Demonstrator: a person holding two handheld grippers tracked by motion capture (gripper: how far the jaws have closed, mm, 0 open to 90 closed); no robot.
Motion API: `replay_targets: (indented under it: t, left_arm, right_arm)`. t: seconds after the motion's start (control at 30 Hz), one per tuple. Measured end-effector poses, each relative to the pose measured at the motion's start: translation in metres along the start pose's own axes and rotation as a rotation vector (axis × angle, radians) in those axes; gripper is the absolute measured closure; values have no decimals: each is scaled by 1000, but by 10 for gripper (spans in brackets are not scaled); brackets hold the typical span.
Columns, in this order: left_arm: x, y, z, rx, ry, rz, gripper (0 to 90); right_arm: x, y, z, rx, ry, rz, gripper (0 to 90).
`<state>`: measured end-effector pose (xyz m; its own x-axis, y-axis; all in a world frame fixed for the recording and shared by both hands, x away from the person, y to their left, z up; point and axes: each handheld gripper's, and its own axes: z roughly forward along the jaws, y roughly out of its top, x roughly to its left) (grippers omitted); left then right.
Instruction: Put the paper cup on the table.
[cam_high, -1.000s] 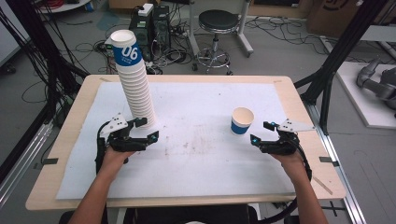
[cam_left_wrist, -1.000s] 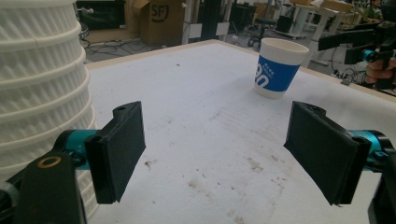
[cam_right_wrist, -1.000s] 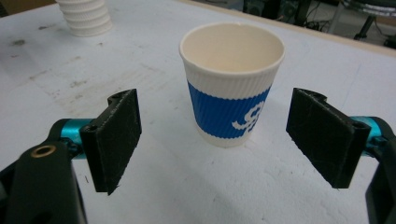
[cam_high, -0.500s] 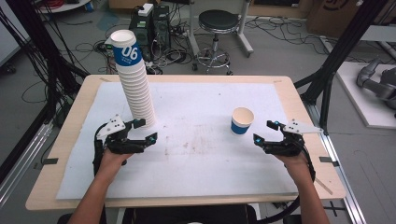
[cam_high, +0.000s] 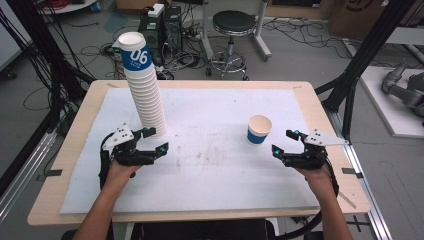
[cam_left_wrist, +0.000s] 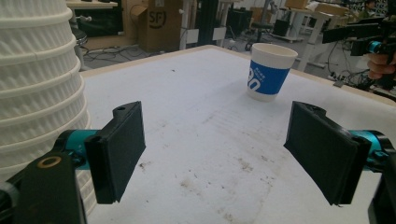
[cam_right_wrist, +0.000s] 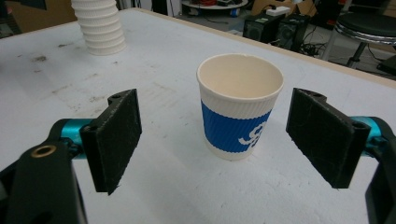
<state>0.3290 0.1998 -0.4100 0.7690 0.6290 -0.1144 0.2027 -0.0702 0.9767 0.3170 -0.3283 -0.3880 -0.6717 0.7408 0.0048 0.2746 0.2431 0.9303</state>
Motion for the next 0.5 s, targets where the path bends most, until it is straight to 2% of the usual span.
replay_targets:
  t: [0.5]
  left_arm:
    - [7, -3, 0, 9, 26, -16, 196]
  right_arm:
    - [-4, -2, -1, -3, -7, 4, 184]
